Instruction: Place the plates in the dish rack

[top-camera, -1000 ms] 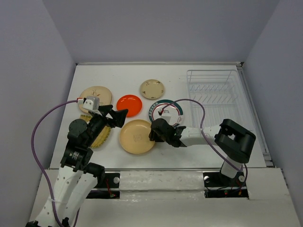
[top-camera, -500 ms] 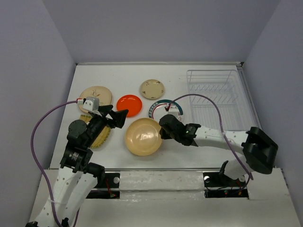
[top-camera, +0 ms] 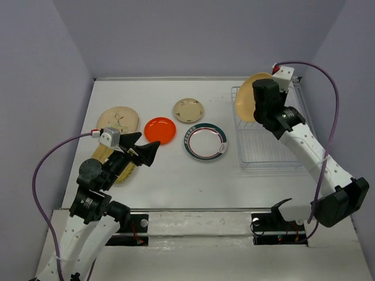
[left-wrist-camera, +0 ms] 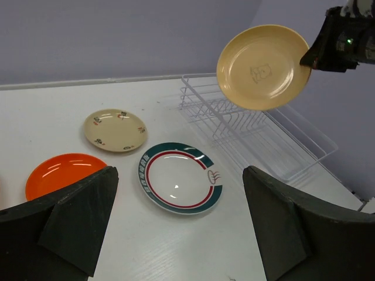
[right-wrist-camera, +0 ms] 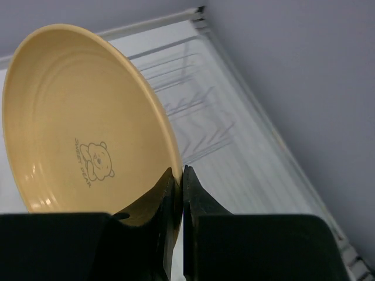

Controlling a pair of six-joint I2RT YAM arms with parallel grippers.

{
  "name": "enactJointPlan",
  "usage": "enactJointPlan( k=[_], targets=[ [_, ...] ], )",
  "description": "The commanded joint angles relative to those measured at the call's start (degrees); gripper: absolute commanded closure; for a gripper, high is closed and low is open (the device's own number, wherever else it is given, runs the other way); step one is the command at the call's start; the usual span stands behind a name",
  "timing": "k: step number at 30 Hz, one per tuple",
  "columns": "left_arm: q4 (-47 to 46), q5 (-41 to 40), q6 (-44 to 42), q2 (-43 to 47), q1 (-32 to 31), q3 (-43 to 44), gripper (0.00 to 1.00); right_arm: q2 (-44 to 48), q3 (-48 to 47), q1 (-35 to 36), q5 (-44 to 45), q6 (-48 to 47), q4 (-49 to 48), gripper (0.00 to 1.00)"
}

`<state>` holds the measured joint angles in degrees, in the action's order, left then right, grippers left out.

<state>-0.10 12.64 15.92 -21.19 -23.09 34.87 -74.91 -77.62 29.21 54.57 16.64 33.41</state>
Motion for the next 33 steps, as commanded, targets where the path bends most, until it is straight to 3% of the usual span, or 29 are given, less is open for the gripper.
enactJointPlan(
  k=[1, 5, 12, 14, 23, 33],
  targets=[
    [-1.13, -1.56, -2.12, 2.46, -3.01, 2.92, 0.01, -3.48, -7.87, -9.76, 11.26, -13.10, 0.27, 0.93],
    [-0.52, -3.15, -2.91, 4.92, -6.34, 3.18, 0.01, -4.98, -8.25, -17.25, 11.53, -25.49, -11.75, 0.93],
    [0.01, -5.08, -3.97, 6.51, -12.06, 3.54, 0.01, -5.76, 5.79, -19.28, 9.08, -73.59, -65.82, 0.93],
    [0.01, -5.70, -4.14, 6.95, -12.68, 3.54, 0.01, -6.73, 7.83, -19.89, 6.88, -79.20, -70.65, 0.93],
    [0.01, -6.32, -4.41, 7.39, -14.09, 3.71, 0.01, -10.25, 9.33, -21.04, 2.56, -82.30, -71.82, 0.93],
    [0.01, -6.67, -4.32, 6.51, -14.00, 3.71, 0.01, -14.20, 12.06, -21.57, 1.86, -72.12, -65.85, 0.93]
  ],
)
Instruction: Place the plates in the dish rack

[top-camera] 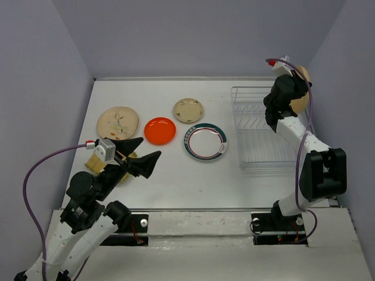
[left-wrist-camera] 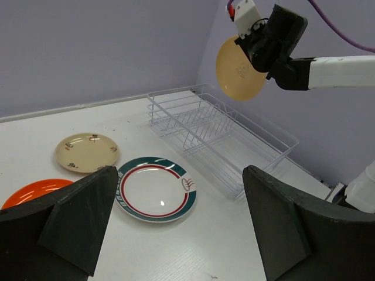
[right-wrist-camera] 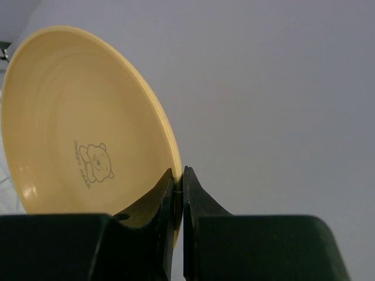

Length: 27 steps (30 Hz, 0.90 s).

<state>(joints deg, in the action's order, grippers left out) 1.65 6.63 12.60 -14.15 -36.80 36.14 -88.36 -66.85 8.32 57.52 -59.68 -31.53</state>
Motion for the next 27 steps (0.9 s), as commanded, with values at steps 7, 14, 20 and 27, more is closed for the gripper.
enactJointPlan(
  k=[7, 14, 20, 27],
  targets=[
    [-1.74, -0.39, -1.00, -0.96, -0.29, 2.36, 0.01, -3.49, 2.87, -1.89, -1.44, 6.51, -0.38, 0.93],
    [-1.83, -0.22, -1.00, -1.32, -0.29, 2.36, 0.01, -4.90, 2.16, -1.90, -1.71, 5.80, -0.02, 0.93],
    [-1.74, -0.04, -1.00, -1.67, -0.47, 2.36, 0.01, -4.46, -1.96, -3.04, -0.12, 3.08, -1.16, 0.93],
    [-1.74, -0.13, -0.91, -1.49, -0.56, 2.36, 0.01, -3.31, -0.84, -3.04, -0.74, 2.37, -1.17, 0.93]
  ],
)
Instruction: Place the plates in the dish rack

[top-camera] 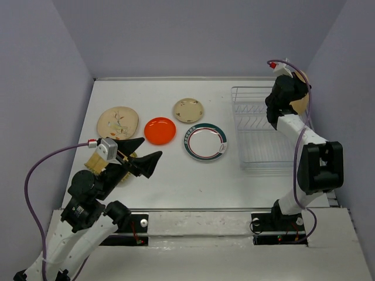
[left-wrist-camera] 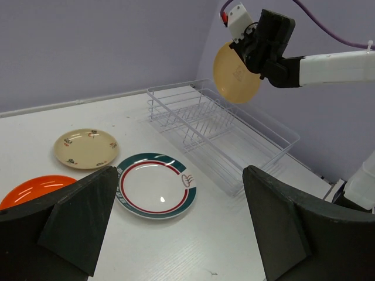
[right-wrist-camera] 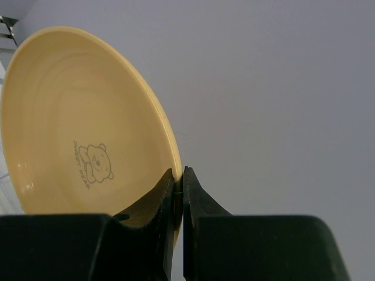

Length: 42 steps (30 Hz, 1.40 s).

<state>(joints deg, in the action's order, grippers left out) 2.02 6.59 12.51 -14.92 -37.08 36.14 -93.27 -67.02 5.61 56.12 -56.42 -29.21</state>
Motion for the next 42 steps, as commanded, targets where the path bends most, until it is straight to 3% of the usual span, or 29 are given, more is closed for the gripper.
enactJointPlan(
  k=[1, 15, 22, 29, 34, 42],
  targets=[
    [-2.11, -0.09, -0.82, -0.73, -0.27, 2.36, 0.01, 1.69, -0.65, -0.33, 0.66, -0.53, -3.22, 0.93],
    [-2.11, -0.26, -0.91, -0.38, -0.27, 2.36, 0.01, 0.46, 3.57, -0.33, -0.40, 6.41, 1.43, 0.93],
    [-2.11, -1.05, -0.56, -0.73, -0.27, 2.27, 0.01, -0.50, 4.27, -0.33, -2.15, 14.93, 8.47, 0.93],
    [-2.20, -0.61, -0.47, -1.34, -0.27, 2.27, 0.01, -2.00, 5.77, -0.33, -2.68, 20.64, 10.49, 0.88],
    [-0.80, -2.63, 0.31, -1.96, 0.34, 2.27, 0.01, -3.23, 3.48, -0.33, -3.56, 26.52, 15.58, 0.73],
    [0.18, -4.13, 2.87, -7.40, 0.43, 2.44, 0.01, -3.23, -3.02, -1.48, -4.70, 34.53, 24.99, 0.34]
  ],
)
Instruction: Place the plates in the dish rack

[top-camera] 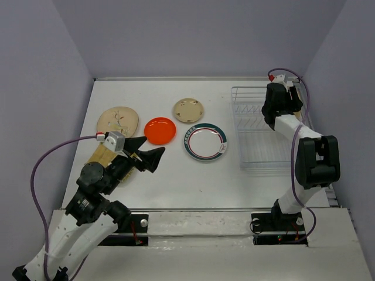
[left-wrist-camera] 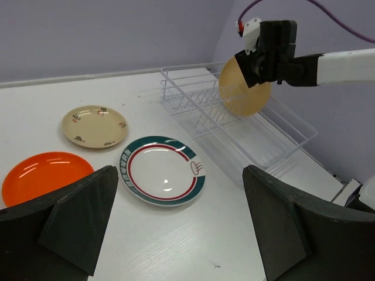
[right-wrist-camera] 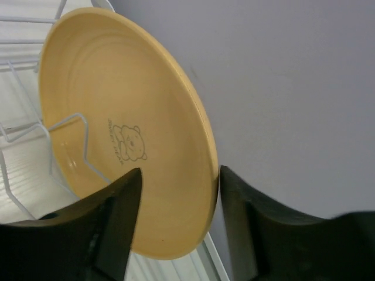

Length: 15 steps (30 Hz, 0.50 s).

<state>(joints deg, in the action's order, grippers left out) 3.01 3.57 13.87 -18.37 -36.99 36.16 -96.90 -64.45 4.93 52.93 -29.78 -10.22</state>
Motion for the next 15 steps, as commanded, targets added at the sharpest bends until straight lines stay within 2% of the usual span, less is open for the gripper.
enactJointPlan(
  k=[1, 5, 9, 10, 15],
  targets=[
    [-0.55, -0.85, 1.69, -4.91, 0.43, 2.51, 0.01, 0.49, -6.30, -0.80, -1.95, 8.94, 8.61, 0.31],
    [-0.37, -0.67, 3.35, -8.16, 0.52, 2.95, 0.01, 1.10, -9.90, -2.46, -4.66, 14.57, 14.95, 0.18],
    [-0.19, -0.85, 4.85, -11.68, 0.52, 3.47, 0.01, 0.84, -16.73, -3.17, -10.38, 24.13, 26.45, 0.09],
    [-0.02, -0.76, 5.98, -12.73, 0.61, 3.65, 0.01, 0.93, -17.98, -3.17, -11.43, 25.90, 30.22, 0.08],
    [-1.15, 3.01, 9.85, -20.03, 0.61, 4.80, 0.01, 5.22, -21.34, -3.17, -18.46, 37.67, 36.58, 0.06]
  ],
)
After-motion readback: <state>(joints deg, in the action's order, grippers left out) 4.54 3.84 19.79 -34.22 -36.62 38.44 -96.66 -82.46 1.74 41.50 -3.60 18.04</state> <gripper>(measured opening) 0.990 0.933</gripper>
